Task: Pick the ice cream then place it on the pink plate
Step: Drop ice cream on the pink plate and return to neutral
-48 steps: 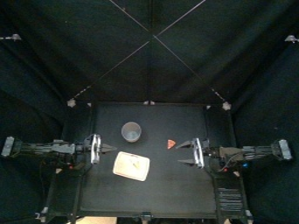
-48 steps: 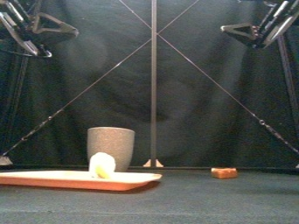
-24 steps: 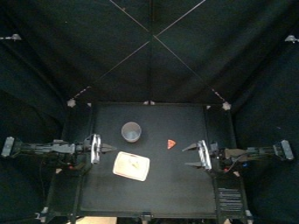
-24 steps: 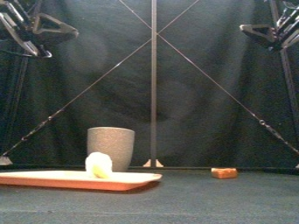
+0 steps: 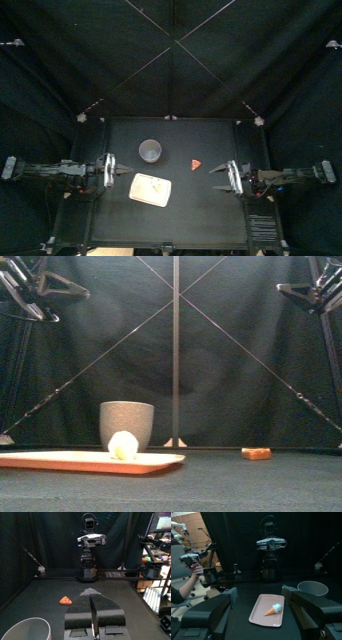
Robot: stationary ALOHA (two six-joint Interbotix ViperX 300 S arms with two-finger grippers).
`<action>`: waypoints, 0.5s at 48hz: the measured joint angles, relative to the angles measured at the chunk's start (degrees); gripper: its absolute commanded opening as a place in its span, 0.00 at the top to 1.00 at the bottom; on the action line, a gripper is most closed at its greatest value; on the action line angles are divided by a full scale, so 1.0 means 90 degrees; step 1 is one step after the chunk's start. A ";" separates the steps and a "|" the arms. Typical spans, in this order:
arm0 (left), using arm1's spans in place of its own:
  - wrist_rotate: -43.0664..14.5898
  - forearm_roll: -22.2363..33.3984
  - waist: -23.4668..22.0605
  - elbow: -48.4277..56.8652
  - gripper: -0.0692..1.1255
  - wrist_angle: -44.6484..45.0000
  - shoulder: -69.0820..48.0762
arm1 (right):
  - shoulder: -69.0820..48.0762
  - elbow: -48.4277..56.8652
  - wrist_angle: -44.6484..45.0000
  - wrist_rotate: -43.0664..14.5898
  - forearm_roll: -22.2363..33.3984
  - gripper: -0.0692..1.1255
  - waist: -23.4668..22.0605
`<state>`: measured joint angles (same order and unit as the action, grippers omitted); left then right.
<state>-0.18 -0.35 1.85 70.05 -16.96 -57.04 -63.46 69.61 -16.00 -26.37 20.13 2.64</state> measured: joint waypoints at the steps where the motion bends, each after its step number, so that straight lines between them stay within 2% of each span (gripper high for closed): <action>1: 0.0000 -0.0010 0.0000 -0.0010 0.96 0.0010 0.0000 | 0.0000 0.0000 0.0000 0.0000 0.0010 0.07 0.0000; 24: 0.0029 0.0000 0.0127 0.0059 0.96 0.0010 0.0000 | 0.0000 0.0117 -0.0010 0.0000 0.0000 0.07 0.0000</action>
<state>0.09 -0.35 2.99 70.58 -16.88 -57.04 -63.46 70.66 -16.08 -26.37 20.13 2.64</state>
